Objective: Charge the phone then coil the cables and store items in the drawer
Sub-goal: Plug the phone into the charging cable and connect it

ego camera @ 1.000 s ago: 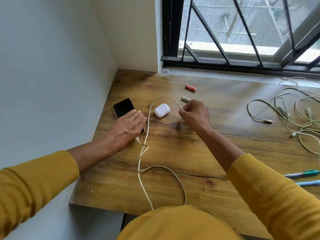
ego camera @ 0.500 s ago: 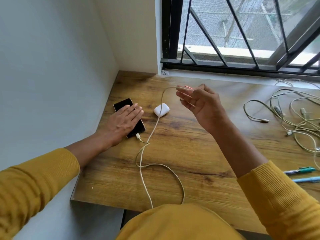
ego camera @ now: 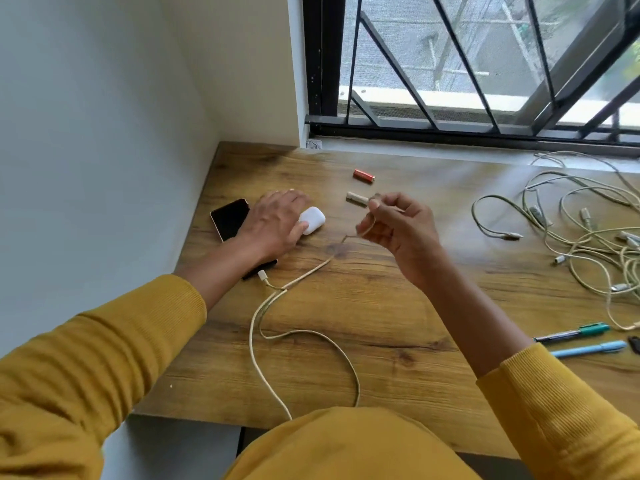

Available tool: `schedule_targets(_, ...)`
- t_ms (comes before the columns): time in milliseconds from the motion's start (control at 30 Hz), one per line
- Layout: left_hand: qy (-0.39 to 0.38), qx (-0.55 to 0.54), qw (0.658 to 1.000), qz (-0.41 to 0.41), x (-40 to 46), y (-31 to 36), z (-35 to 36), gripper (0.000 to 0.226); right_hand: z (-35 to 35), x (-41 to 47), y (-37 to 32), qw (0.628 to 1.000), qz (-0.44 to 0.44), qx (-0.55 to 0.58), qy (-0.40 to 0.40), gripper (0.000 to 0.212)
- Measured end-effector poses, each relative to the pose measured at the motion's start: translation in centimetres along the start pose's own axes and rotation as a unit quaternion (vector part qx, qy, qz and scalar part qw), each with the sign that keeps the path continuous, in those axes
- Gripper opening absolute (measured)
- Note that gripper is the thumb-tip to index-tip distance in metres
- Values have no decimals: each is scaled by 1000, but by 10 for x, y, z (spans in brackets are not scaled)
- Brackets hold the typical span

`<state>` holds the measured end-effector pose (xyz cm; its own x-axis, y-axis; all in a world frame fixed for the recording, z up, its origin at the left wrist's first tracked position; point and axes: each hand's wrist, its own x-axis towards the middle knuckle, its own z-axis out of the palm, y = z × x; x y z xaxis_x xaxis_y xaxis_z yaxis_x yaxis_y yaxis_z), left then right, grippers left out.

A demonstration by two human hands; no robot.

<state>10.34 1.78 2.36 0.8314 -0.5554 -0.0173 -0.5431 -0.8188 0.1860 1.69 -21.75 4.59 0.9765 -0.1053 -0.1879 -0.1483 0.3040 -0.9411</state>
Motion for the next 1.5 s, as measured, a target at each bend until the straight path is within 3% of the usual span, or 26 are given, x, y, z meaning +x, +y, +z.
schedule_targets(133, -64, -18, 998, -2, 13, 16, 5, 60, 6, -5, 18, 997, 2, -79, 12, 27)
schedule_targets(300, -157, -5, 988, -4, 25, 22, 8, 85, 13, -4, 27, 990, -16, -143, 5, 14)
schedule_targets(367, -170, -6, 985, -12, 27, 22, 9, 89, 14, -3, 27, 987, -16, -159, 0, 19)
schedule_targets(433, -164, -10, 986, -18, 27, 20, 11, 89, 14, -3, 26, 987, -13, -161, -6, 26)
schedule_targets(600, -135, -51, 989, -33, 26, 16, 17, 86, 19, -6, 21, 991, 8, -133, -5, 15)
schedule_targets(700, -122, -112, 985, -41, 24, 14, 14, 80, 24, -8, 14, 991, 26, -131, -15, 20)
schedule_targets(967, -34, -340, 939, -27, -9, 18, -9, 76, 35, -6, 18, 946, -62, -316, 29, 10)
schedule_targets(1500, 30, -346, 937, -31, -48, 14, -25, 78, 58, -16, 11, 898, -116, -424, 6, 11)
